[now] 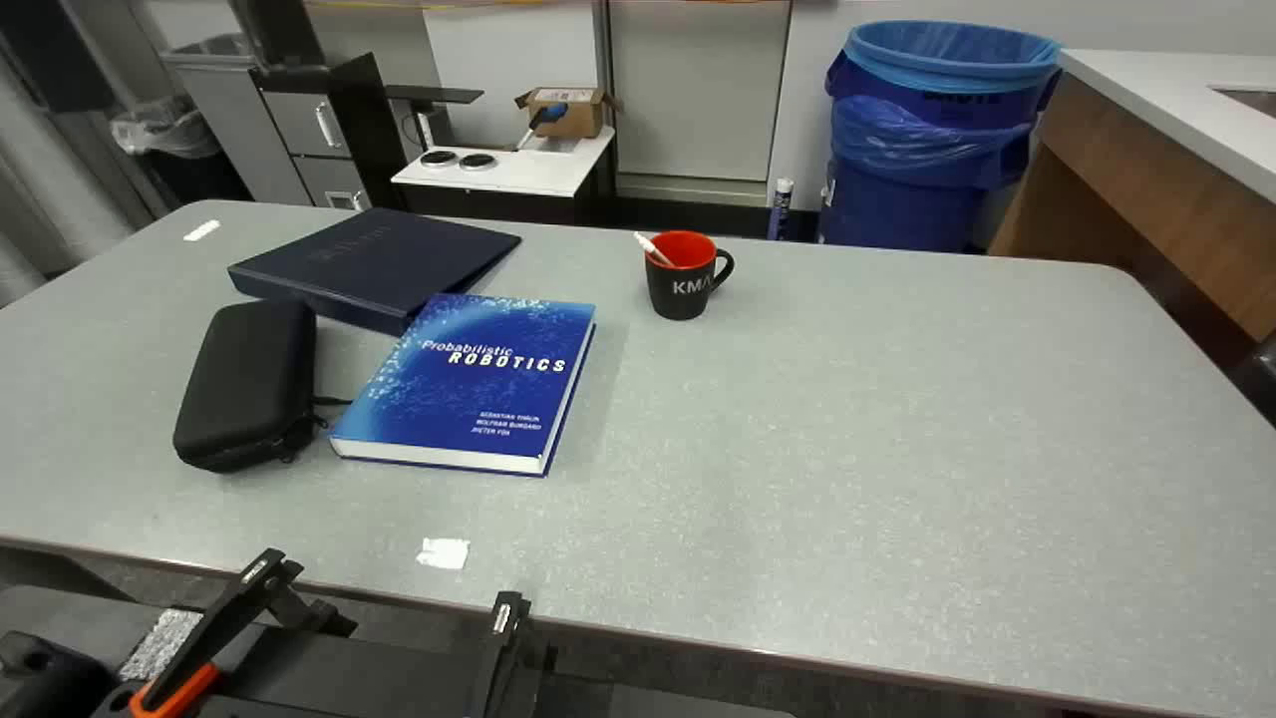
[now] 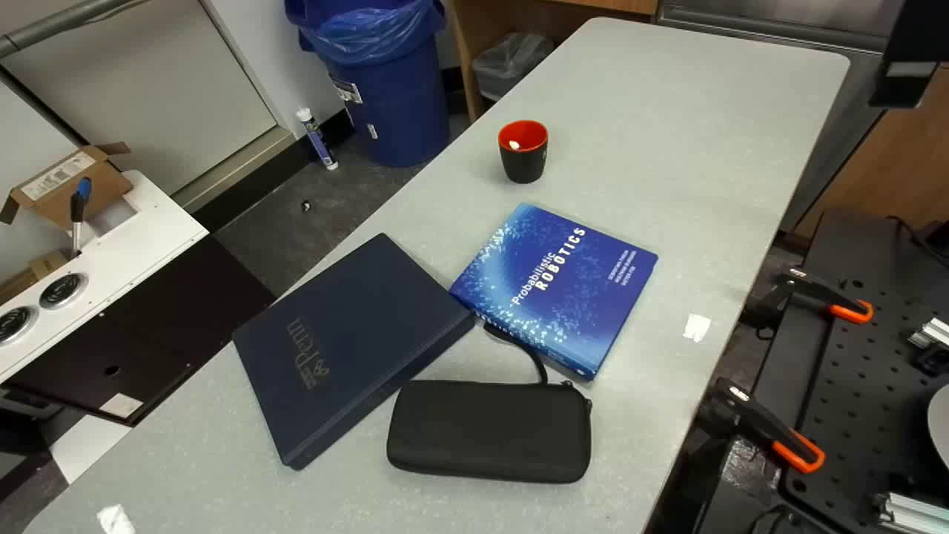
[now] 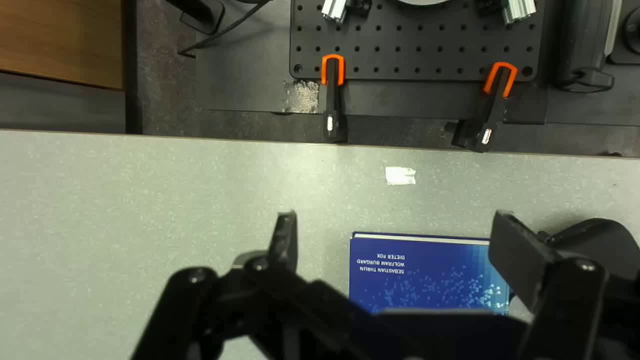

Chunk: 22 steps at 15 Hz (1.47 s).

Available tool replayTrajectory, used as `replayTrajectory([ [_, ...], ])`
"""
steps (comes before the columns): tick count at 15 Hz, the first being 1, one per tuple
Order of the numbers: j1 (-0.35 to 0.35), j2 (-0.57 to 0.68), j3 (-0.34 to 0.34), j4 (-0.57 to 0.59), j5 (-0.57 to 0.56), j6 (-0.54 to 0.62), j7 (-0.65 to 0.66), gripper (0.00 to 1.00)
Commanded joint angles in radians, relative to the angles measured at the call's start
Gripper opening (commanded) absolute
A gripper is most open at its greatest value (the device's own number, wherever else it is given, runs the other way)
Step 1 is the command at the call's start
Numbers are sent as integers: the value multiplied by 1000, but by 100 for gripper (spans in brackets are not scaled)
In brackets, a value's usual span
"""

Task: Take the pen out of the red and black mug

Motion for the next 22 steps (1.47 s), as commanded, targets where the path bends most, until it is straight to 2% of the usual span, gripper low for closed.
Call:
replayTrajectory([
  [1, 11, 3, -9, 2, -5, -3, 6, 100],
  [3, 11, 3, -9, 2, -5, -3, 6, 100],
  [6, -6, 45, -21, 14, -32, 99, 9, 100],
  [12, -103, 294, -56, 112, -126, 528, 68, 100],
  [14, -137, 375, -48, 159, -156, 610, 108, 100],
  [15, -147, 409, -46, 185, -158, 621, 127, 100],
  [17, -151, 446, -45, 237, -137, 558, 159, 100],
  [18, -132, 387, -62, 167, -131, 594, 112, 100],
  [22, -132, 440, -64, 214, -131, 588, 135, 100],
])
